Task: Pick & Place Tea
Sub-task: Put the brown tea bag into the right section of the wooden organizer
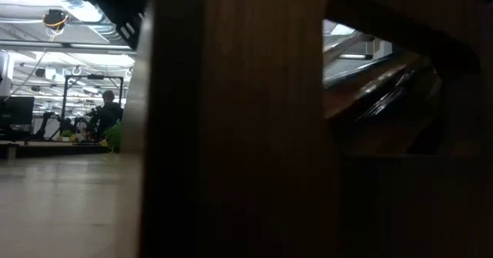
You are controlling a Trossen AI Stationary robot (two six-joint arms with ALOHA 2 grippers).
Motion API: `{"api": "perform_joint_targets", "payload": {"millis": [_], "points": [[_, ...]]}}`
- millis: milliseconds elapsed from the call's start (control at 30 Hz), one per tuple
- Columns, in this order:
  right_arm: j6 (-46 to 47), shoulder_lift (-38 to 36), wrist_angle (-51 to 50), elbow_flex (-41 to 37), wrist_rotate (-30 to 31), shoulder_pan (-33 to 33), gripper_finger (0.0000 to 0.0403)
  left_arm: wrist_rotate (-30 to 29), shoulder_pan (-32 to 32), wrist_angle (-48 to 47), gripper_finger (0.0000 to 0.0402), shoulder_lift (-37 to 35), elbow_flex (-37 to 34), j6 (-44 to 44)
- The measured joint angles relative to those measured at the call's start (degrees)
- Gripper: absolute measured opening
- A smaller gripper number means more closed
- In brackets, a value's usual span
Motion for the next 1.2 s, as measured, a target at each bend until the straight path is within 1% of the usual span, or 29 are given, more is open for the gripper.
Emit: {"api": "perform_joint_targets", "payload": {"millis": [100,300,500,633,767,867,1067,1200], "points": [[-0.06,0.01,-1.08,0.0,1.66,-0.24,0.0003,0.28,-0.02,0.02,0.0015,0.01,0.0,0.26],[-0.26,0.0,-1.01,0.0,1.66,-0.42,0.0003,0.27,0.15,0.07,0.0015,0.02,0.0,0.4],[-0.5,0.0,2.57,0.0,0.36,0.0,0.0004,0.27,0.15,0.09,0.0015,0.02,0.0,0.4],[-0.63,0.0,5.2,0.0,0.3,0.76,0.0004,0.27,0.15,0.09,0.0015,0.02,0.0,0.4],[-0.31,0.0,5.26,0.0,1.14,1.26,0.0004,0.27,0.15,0.1,0.0016,0.02,0.0,0.0],[-0.24,0.0,5.27,0.0,2.62,1.26,0.0011,0.27,0.15,0.1,0.0014,0.02,0.0,-0.02],[-0.17,0.0,3.91,0.0,2.82,1.2,0.0037,0.27,0.15,0.09,0.0015,0.02,0.0,-0.04],[-0.18,0.0,3.79,0.0,2.82,1.2,0.0045,0.27,0.15,0.09,0.0017,0.02,0.0,-0.04]]}}
